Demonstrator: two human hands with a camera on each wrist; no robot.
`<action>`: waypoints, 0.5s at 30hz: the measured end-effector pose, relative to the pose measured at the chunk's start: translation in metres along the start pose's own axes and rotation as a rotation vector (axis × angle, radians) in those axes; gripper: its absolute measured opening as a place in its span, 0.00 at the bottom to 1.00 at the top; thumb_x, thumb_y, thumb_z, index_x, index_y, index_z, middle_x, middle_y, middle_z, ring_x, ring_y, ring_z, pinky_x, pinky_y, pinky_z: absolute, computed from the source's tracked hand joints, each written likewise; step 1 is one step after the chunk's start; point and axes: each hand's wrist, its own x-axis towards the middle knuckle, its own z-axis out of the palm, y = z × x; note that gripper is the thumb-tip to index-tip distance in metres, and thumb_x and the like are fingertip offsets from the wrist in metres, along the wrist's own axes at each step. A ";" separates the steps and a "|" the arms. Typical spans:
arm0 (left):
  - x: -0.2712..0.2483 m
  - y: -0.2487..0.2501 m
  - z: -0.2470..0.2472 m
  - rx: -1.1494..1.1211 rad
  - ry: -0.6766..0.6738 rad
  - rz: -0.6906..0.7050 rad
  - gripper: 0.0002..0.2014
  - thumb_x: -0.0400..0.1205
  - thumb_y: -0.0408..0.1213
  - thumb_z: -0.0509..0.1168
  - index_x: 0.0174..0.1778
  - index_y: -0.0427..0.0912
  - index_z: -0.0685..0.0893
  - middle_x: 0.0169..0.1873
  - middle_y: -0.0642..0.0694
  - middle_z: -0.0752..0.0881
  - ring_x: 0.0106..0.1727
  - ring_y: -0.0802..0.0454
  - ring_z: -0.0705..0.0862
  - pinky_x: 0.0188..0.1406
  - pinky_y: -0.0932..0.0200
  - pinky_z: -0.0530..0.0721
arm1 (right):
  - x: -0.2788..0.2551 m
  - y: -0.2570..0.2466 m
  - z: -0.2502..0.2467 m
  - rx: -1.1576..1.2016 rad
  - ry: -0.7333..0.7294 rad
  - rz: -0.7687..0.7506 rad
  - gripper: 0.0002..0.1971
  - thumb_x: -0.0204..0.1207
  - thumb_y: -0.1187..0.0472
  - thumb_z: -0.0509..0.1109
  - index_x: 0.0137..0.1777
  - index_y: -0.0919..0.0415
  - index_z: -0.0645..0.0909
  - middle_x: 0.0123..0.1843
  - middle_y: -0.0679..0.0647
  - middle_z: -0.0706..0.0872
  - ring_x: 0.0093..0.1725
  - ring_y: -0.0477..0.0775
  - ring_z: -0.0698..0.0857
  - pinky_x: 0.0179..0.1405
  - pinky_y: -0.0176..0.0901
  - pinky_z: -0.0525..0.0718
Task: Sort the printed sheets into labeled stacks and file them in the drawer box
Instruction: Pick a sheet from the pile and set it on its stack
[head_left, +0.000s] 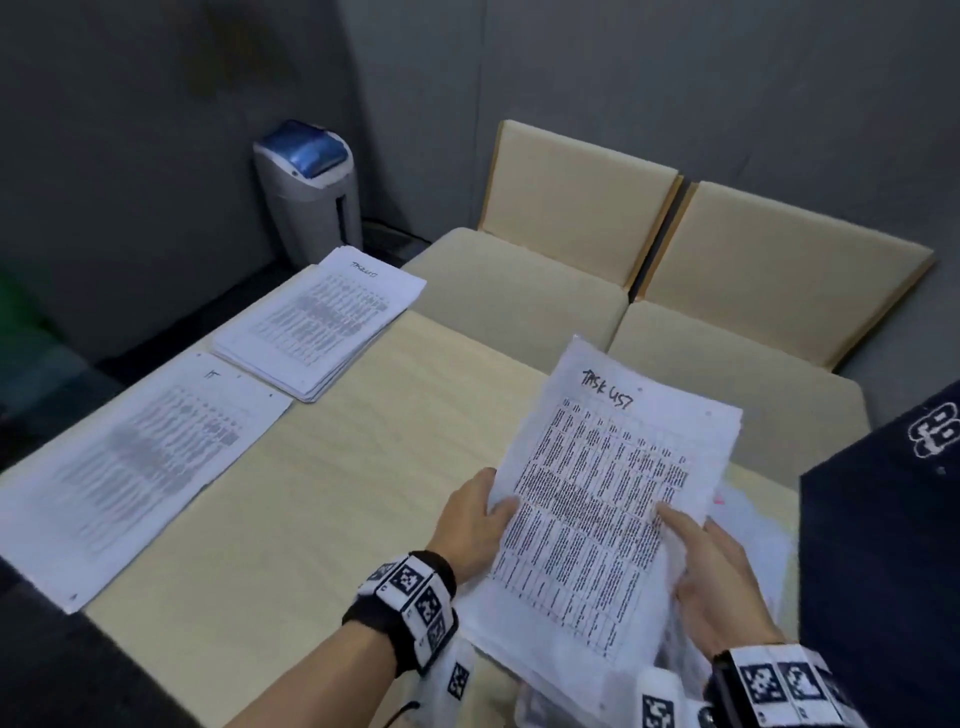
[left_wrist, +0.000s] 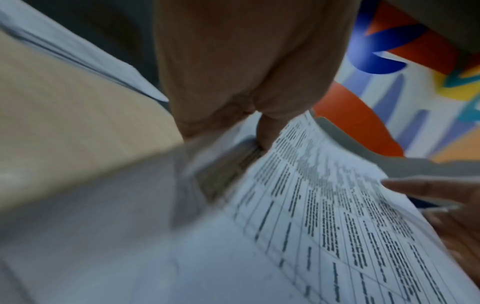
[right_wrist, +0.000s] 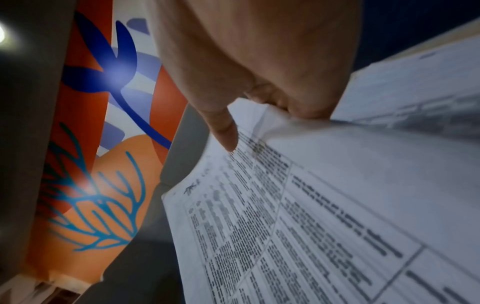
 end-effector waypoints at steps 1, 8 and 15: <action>0.003 -0.004 -0.015 -0.013 0.058 0.008 0.20 0.87 0.49 0.63 0.71 0.42 0.77 0.63 0.48 0.86 0.64 0.51 0.85 0.65 0.51 0.84 | 0.003 0.004 0.015 0.000 -0.031 0.007 0.13 0.82 0.62 0.69 0.63 0.66 0.83 0.53 0.56 0.91 0.44 0.52 0.92 0.37 0.44 0.89; 0.042 -0.042 -0.177 -0.124 0.249 -0.135 0.21 0.83 0.53 0.66 0.68 0.46 0.77 0.64 0.52 0.85 0.62 0.52 0.85 0.67 0.45 0.83 | 0.032 0.055 0.120 -0.123 -0.069 0.074 0.09 0.82 0.59 0.69 0.52 0.66 0.84 0.47 0.61 0.90 0.48 0.59 0.88 0.47 0.48 0.84; 0.114 -0.059 -0.339 0.016 0.357 -0.133 0.09 0.85 0.41 0.67 0.57 0.40 0.83 0.49 0.40 0.90 0.47 0.41 0.90 0.50 0.39 0.89 | 0.075 0.128 0.174 -0.531 0.027 0.251 0.12 0.74 0.56 0.77 0.42 0.67 0.87 0.31 0.57 0.87 0.35 0.58 0.83 0.37 0.46 0.76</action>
